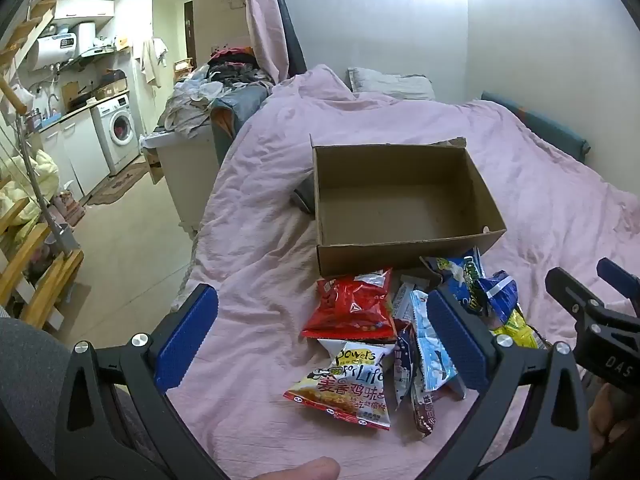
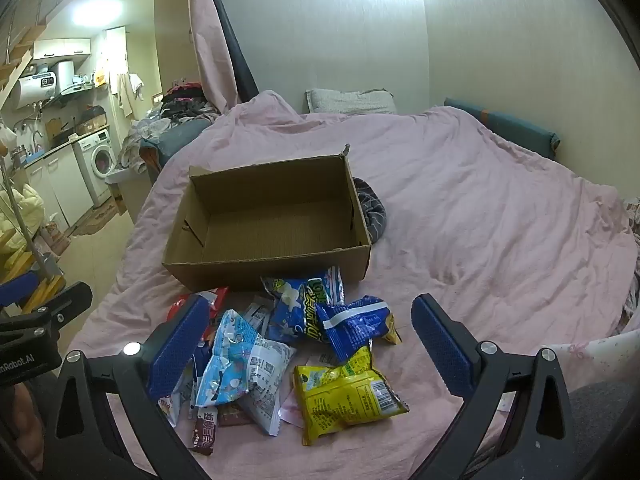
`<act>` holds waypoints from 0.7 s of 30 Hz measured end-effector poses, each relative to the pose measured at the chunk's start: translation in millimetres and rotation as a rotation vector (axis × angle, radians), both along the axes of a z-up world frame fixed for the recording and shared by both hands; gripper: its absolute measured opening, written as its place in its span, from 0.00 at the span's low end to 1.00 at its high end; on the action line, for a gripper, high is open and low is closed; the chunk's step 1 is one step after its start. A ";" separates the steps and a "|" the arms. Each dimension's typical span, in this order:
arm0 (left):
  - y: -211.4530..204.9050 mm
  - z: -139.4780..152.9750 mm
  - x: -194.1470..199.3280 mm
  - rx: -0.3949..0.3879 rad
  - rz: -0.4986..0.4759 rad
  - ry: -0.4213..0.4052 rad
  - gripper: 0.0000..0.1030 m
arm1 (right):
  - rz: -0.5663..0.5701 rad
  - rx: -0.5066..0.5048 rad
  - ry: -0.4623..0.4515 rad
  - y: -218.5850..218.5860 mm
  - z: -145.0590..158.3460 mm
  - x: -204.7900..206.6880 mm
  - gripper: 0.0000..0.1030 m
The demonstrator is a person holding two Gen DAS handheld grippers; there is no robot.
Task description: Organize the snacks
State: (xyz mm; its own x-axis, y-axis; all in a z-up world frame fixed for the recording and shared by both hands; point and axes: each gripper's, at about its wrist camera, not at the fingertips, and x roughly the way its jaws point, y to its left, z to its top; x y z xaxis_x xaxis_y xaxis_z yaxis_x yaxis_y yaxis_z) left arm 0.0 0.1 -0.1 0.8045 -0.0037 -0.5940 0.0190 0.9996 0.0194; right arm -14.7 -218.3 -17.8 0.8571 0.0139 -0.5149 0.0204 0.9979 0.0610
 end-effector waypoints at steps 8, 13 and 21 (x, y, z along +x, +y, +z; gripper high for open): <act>0.3 -0.1 0.3 -0.015 -0.001 0.010 1.00 | -0.001 0.001 0.002 -0.1 -0.2 0.4 1.00; 0.2 -0.1 0.2 -0.013 0.001 0.009 1.00 | 0.000 0.001 0.002 -0.3 0.1 0.5 1.00; -0.7 -0.3 0.4 -0.012 -0.001 0.014 1.00 | -0.002 -0.001 0.002 -0.3 0.5 0.5 1.00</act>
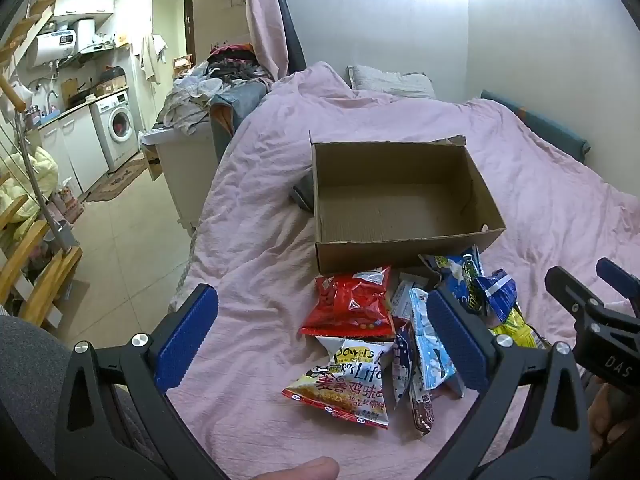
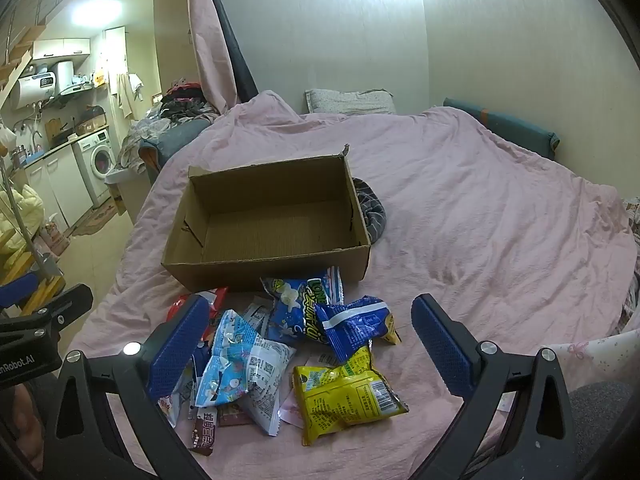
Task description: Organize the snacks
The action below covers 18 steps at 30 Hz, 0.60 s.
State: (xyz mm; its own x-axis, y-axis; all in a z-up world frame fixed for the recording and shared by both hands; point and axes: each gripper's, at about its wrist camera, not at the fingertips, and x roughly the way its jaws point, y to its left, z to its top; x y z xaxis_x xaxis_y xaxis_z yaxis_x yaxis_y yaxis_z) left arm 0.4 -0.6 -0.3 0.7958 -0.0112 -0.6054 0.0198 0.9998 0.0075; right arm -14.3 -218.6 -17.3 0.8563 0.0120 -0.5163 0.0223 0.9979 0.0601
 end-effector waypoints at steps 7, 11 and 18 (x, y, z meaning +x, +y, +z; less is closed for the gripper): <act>-3.3 -9.2 5.3 0.000 -0.001 0.000 1.00 | 0.001 0.003 0.000 -0.3 0.0 -0.2 1.00; -3.5 -10.0 5.3 -0.001 0.000 -0.001 1.00 | 0.001 0.002 0.000 -0.4 -0.1 -0.3 1.00; -3.0 -9.4 5.3 -0.001 -0.001 0.000 1.00 | 0.001 0.002 0.000 -0.8 0.1 -0.4 1.00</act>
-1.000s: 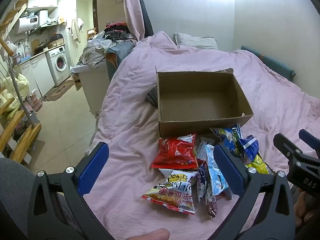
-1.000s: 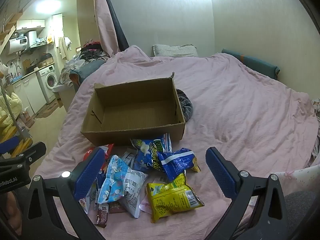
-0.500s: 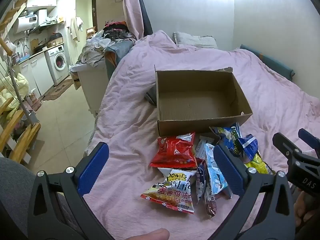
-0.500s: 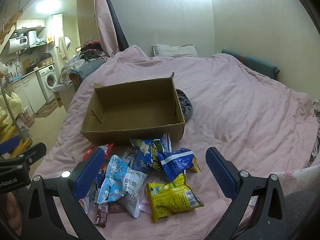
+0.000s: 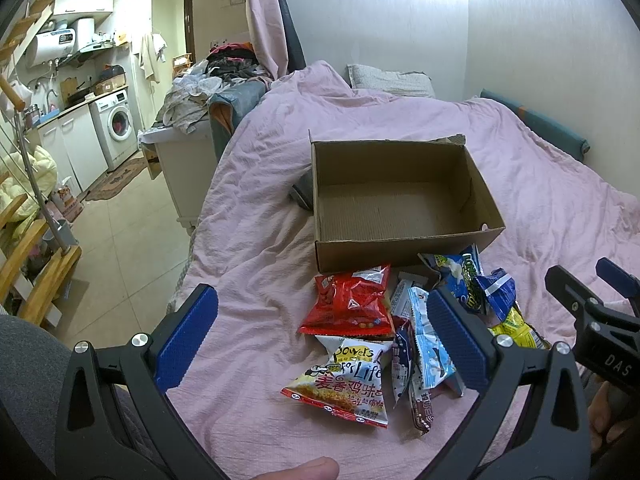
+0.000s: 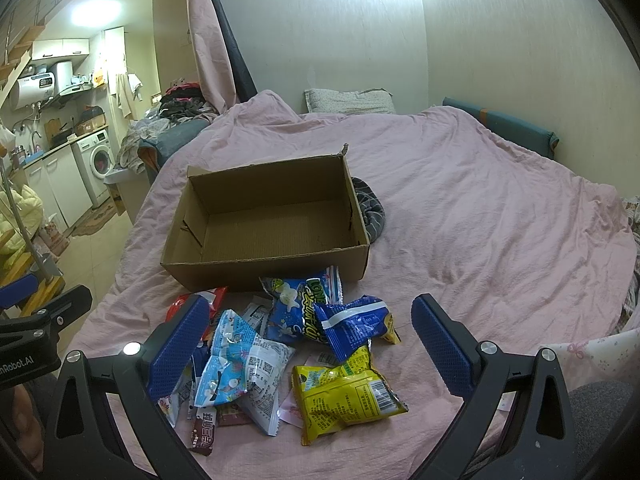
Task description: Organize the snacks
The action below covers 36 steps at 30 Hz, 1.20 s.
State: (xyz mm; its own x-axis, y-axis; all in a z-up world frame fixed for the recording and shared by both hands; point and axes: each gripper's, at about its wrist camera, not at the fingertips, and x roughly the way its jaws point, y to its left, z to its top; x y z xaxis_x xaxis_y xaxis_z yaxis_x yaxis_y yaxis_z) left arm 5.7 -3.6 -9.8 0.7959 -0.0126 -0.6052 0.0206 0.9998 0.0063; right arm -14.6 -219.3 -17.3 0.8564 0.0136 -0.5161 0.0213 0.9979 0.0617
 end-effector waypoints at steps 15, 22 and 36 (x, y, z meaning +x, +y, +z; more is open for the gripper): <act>0.0 0.1 0.1 -0.001 0.001 0.001 1.00 | -0.001 0.000 0.000 -0.5 0.3 0.5 1.00; -1.9 2.2 -3.7 -0.003 0.000 0.006 1.00 | 0.000 0.001 0.001 0.3 1.1 0.0 1.00; 1.4 1.5 -3.6 -0.009 -0.002 0.014 1.00 | 0.000 0.008 0.002 -2.2 -1.9 1.5 1.00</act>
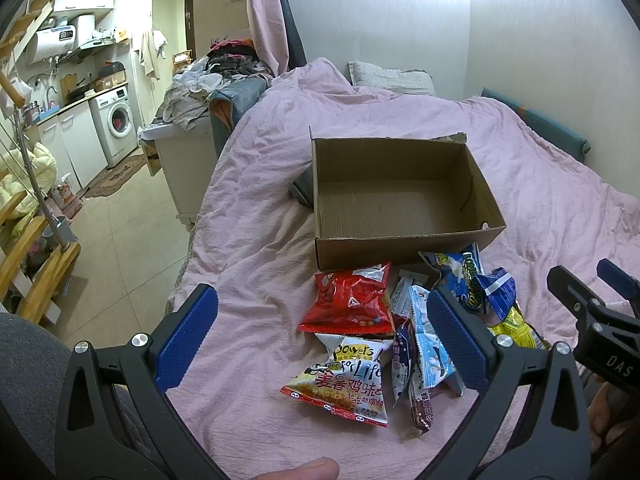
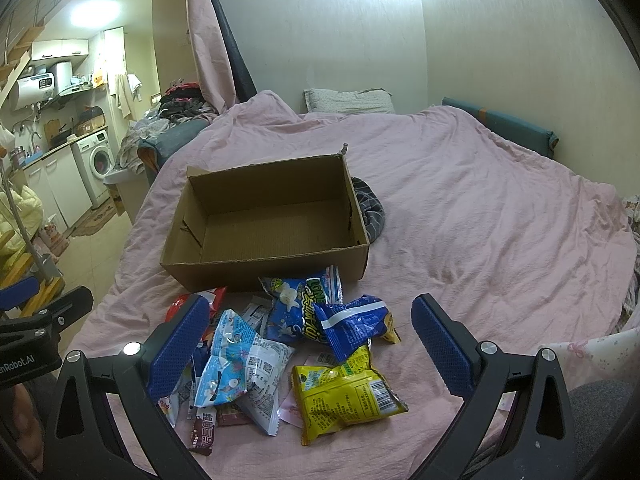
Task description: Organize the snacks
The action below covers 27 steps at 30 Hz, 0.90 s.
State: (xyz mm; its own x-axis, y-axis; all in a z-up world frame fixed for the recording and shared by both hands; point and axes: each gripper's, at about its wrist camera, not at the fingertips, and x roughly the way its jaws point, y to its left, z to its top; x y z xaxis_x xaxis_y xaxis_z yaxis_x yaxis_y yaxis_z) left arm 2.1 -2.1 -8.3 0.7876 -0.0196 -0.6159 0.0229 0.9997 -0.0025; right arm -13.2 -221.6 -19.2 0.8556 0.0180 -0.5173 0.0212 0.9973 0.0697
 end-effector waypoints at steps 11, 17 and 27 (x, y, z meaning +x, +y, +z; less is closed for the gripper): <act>1.0 -0.2 -0.7 0.000 0.000 -0.001 1.00 | -0.001 0.000 0.000 -0.1 1.2 -0.9 1.00; 0.7 -0.3 -0.9 -0.001 -0.001 -0.001 1.00 | -0.001 -0.001 0.000 -0.3 1.0 -1.2 1.00; 8.2 -5.5 5.4 -0.034 0.008 0.080 1.00 | -0.020 0.252 0.421 -57.4 -28.0 59.7 1.00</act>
